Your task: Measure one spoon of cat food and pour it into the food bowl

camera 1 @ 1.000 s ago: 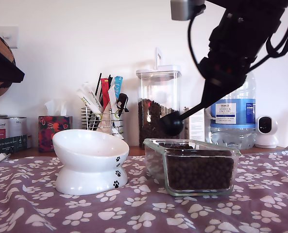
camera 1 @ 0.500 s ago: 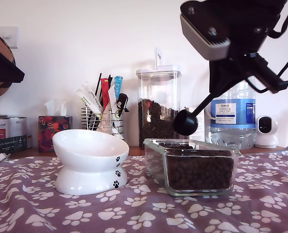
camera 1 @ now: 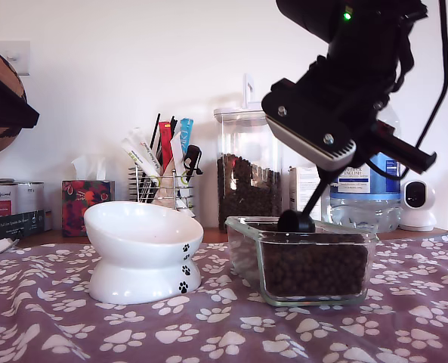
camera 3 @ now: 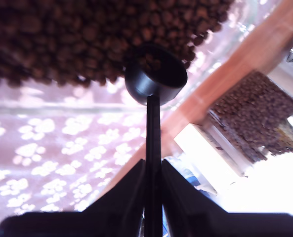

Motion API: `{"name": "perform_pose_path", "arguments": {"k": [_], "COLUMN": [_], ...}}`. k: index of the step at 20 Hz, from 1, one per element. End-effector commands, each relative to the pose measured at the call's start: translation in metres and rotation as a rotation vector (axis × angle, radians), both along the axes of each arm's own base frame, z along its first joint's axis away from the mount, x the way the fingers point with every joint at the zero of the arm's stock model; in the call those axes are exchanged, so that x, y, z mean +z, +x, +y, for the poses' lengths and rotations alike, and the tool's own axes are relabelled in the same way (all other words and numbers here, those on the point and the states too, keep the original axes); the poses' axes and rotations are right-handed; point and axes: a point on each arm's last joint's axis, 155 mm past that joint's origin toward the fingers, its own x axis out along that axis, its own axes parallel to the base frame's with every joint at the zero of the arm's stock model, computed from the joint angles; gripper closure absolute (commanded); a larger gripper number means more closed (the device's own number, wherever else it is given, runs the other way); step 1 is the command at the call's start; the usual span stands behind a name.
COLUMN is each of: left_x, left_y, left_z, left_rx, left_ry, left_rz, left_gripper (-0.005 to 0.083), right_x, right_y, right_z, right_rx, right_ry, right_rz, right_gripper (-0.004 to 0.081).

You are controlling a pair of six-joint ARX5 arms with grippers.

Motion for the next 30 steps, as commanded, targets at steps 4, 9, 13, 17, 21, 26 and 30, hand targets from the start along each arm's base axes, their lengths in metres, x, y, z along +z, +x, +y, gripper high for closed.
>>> {"name": "perform_pose_path", "arguments": {"k": [4, 9, 13, 17, 21, 26, 30], "left_x": [0.002, 0.003, 0.003, 0.003, 0.003, 0.003, 0.003], "left_y": [0.0, -0.002, -0.003, -0.003, -0.003, -0.003, -0.003], "left_z": [-0.002, -0.004, -0.004, -0.004, -0.004, -0.004, -0.004], "left_rx": [-0.006, -0.021, -0.026, -0.027, -0.026, -0.026, -0.026], "left_ry": [-0.011, -0.015, -0.017, -0.017, -0.017, -0.017, -0.017], "left_rz": [-0.004, -0.002, -0.002, -0.002, -0.002, -0.003, -0.003], "left_gripper": [0.0793, 0.0793, 0.0793, 0.0793, 0.0793, 0.0793, 0.0793], "right_x": [-0.019, -0.048, -0.055, -0.054, -0.049, -0.048, -0.041], "right_y": [-0.015, -0.027, -0.034, -0.035, -0.03, -0.028, -0.031], "right_z": [0.006, 0.016, 0.033, 0.035, 0.039, 0.035, 0.038], "right_rx": [0.057, 0.103, 0.139, 0.12, 0.084, -0.012, -0.039], "right_ry": [-0.084, -0.152, -0.12, -0.092, -0.043, 0.032, 0.087], "right_rz": [0.104, 0.176, 0.193, 0.19, 0.158, 0.142, 0.129], "right_gripper": [0.0782, 0.0782, 0.0782, 0.0782, 0.0782, 0.0782, 0.0782]}}
